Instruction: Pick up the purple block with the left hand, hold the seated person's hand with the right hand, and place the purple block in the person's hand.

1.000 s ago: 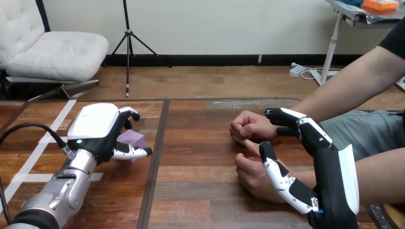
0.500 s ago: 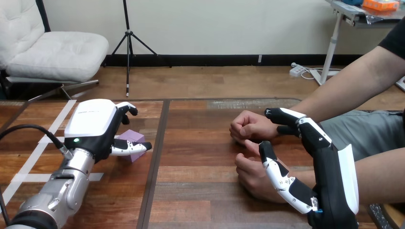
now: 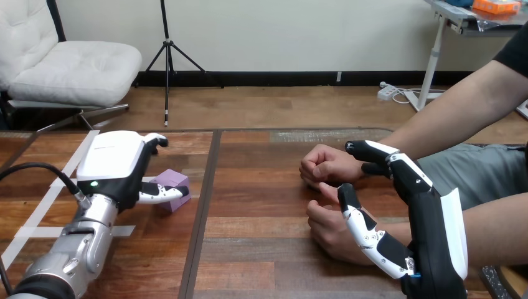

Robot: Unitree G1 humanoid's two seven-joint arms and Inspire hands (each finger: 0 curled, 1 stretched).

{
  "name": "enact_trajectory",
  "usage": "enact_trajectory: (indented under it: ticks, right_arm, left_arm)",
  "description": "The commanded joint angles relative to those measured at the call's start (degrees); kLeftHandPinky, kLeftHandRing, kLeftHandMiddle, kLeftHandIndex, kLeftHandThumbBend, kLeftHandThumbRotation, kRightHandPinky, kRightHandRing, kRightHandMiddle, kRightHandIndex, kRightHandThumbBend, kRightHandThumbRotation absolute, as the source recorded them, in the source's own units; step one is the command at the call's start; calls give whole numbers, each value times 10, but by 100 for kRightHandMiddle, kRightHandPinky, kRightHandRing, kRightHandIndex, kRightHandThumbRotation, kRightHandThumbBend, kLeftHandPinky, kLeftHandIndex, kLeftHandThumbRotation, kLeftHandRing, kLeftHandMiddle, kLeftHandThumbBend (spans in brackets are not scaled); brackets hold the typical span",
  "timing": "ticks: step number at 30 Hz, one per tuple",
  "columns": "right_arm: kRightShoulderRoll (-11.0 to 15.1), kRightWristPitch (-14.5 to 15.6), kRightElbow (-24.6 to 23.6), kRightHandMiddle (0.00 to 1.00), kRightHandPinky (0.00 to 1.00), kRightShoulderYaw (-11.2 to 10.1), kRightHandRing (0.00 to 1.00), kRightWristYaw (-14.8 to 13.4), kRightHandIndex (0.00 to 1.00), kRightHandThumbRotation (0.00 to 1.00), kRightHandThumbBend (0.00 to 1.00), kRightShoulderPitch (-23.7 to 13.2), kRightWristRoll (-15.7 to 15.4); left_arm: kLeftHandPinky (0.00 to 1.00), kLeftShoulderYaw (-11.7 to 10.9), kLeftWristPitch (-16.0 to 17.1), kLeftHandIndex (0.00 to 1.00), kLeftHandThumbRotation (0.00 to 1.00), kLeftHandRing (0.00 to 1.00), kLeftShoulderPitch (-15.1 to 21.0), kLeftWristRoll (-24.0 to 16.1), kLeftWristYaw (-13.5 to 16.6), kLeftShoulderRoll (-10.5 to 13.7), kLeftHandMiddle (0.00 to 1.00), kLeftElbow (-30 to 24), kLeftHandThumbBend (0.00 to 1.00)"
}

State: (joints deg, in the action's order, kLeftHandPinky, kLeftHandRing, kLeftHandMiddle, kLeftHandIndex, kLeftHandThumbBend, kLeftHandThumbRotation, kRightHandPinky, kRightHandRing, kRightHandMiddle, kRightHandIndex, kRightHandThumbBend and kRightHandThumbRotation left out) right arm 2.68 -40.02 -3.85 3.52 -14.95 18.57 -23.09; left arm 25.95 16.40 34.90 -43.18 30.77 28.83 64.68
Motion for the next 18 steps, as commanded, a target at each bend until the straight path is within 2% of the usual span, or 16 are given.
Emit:
enact_trajectory:
  ticks: [1,5,7,11,14,17,18]
  right_arm:
    - [-1,-4,-8,74,69,-4,75,-6,71,24,36,-32,-1]
    - [-1,-5,-9,74,69,-4,75,-6,71,24,36,-30,-2]
    - [-1,-5,-9,74,69,-4,75,-5,71,24,36,-30,-1]
    - [0,-7,-7,74,69,-4,74,-5,71,23,36,-30,1]
    - [1,-8,-7,74,69,-5,74,-6,71,23,36,-30,-1]
    - [1,-6,-8,74,69,-5,74,-5,71,22,36,-30,-1]
    - [1,-6,-9,74,68,-5,74,-5,71,22,36,-30,-2]
  left_arm:
    - [70,-8,-25,83,49,80,20,8,-5,-5,84,-18,80]
    - [76,-13,-47,87,50,84,22,16,-15,-10,88,-19,81]
    - [78,-23,-65,88,50,85,24,30,-34,-16,89,-20,81]
    - [82,-32,-83,91,51,88,25,46,-54,-18,91,-25,83]
    - [85,-51,-91,93,51,89,25,72,-82,-18,92,-31,85]
    - [85,-79,-98,95,52,90,27,111,-117,-18,93,-35,87]
    - [85,-95,-90,95,52,90,25,132,-125,-18,93,-35,88]
